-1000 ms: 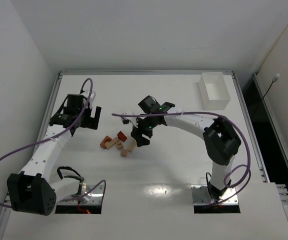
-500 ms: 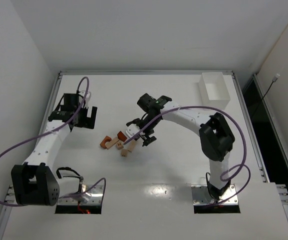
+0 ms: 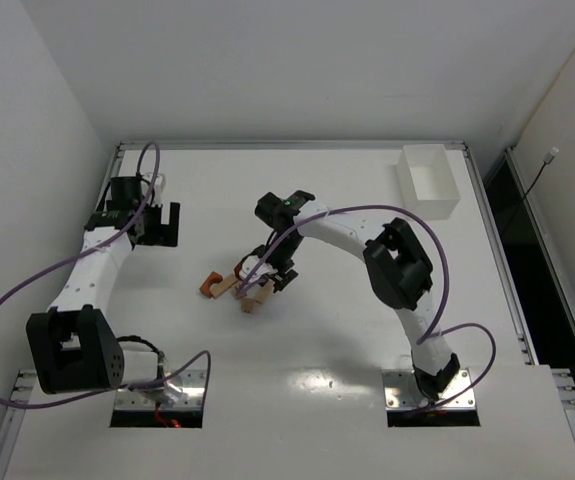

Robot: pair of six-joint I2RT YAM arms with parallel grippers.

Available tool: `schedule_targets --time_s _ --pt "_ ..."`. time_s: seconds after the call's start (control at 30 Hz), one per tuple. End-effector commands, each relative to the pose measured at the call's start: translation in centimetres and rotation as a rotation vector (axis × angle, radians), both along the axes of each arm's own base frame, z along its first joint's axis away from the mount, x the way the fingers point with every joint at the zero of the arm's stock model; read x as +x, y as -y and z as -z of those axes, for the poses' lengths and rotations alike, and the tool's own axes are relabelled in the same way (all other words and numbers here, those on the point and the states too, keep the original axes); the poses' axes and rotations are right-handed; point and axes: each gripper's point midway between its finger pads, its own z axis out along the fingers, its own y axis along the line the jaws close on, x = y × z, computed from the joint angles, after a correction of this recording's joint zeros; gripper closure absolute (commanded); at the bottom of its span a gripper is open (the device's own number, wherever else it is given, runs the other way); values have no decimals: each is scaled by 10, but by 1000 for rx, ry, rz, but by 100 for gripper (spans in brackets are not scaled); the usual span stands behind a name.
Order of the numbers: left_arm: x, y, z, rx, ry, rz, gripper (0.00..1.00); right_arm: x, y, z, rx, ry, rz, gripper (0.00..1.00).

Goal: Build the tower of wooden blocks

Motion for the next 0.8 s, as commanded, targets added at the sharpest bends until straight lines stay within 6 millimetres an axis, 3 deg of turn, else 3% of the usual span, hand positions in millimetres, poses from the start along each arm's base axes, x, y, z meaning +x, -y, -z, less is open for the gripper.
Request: schedule_targets --time_s 0.0,0.2,0.77 --pt "11 -3 -15 -12 54 -6 0 -12 -1 -3 31 -16 -64 41" --pt "16 -9 -13 -20 42 -20 0 -10 3 8 0 27 -80 42" --pt "17 -20 -7 -30 24 -39 0 2 -8 34 -57 83 -106 43"
